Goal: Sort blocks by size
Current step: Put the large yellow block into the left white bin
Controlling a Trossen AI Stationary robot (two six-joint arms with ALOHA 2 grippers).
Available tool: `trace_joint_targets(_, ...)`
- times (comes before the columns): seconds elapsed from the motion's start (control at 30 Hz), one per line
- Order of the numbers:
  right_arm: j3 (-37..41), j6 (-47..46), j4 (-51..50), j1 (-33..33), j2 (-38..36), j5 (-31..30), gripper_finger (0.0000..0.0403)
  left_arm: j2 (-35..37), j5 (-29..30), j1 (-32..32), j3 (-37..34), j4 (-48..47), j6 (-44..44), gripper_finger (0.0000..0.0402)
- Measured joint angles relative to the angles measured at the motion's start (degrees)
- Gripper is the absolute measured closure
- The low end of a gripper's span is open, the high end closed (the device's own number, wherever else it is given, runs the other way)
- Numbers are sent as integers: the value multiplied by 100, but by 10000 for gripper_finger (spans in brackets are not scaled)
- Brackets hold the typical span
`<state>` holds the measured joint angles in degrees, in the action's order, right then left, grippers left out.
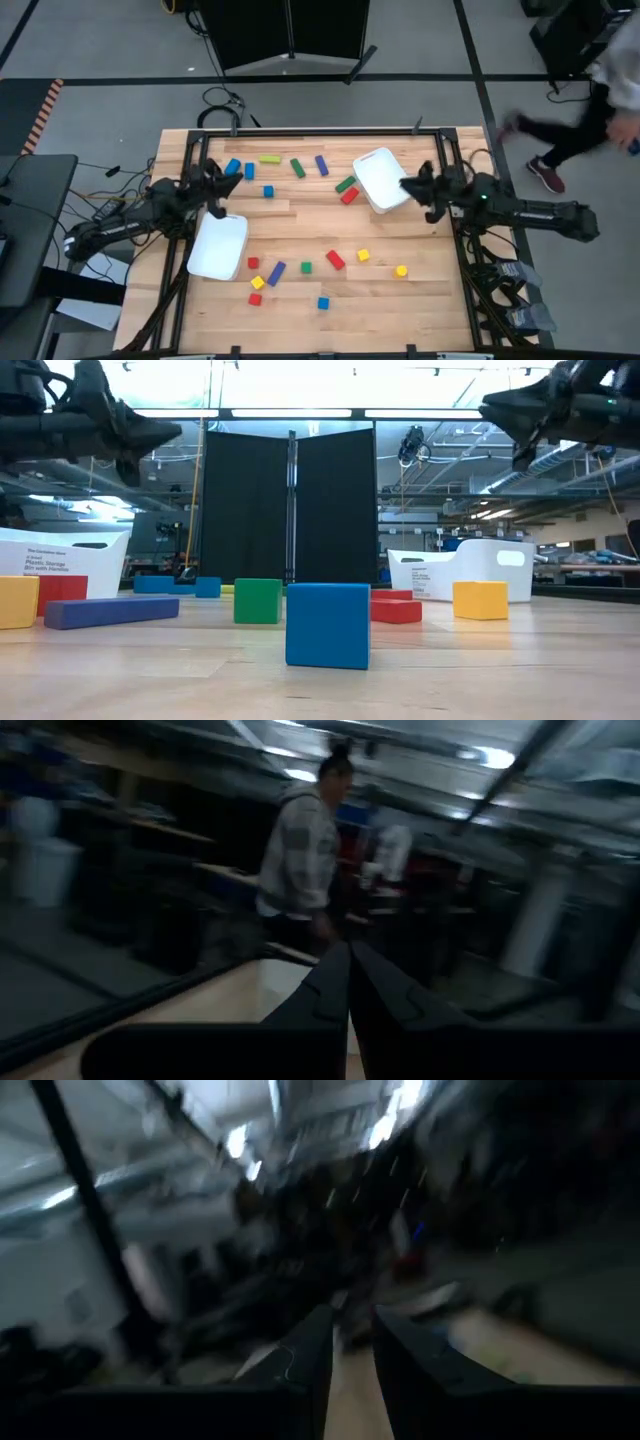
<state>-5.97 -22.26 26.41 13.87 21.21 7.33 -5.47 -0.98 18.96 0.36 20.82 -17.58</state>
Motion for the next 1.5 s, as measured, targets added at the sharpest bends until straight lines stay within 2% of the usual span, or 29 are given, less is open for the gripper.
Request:
trace_joint_targets(0.1,-291,-78,85,-218,736,341,327,-170,-461,-2,2,74,48,385)
trace_joint_targets(0.23,-683,5,666,-469,1530,487,335,-500,-555,-14,0,139,-134,385)
trace_joint_targets(0.33,-1253,111,-22,-738,1929,1396,336,-802,-637,-138,13,332,-221,383)
trace_joint_targets(0.37,-1507,282,-505,-946,2037,1485,335,-909,-646,-208,29,331,-219,379)
trace_joint_targets(0.43,-1996,783,-1647,-1484,2280,1015,329,-1132,-638,-353,101,304,-160,367)
trace_joint_targets(0.57,-3186,1115,-4008,-2713,3007,-761,309,-1598,-507,-642,262,347,83,325)
trace_joint_targets(0.63,-3705,722,-5068,-3281,3408,-1479,292,-1820,-413,-768,334,343,224,300)
trace_joint_targets(0.73,-4123,-108,-5950,-4050,3988,-2031,257,-2052,-360,-927,431,394,413,264)
trace_joint_targets(0.93,-4253,-2087,-6896,-5264,4741,-2604,169,-2201,-357,-1061,565,555,680,217)
trace_joint_targets(1.03,-4252,-2967,-7171,-5788,5016,-3156,132,-2197,-358,-1062,575,584,684,209)
trace_joint_targets(1.13,-4193,-3536,-7135,-6115,5330,-3353,105,-2197,-360,-1072,575,617,684,209)
trace_joint_targets(1.3,-4003,-4343,-7153,-6382,5942,-3493,89,-2197,-367,-1102,579,691,684,208)
trace_joint_targets(1.5,-3863,-4565,-6616,-6411,6612,-3626,100,-2197,-376,-1123,581,689,666,208)
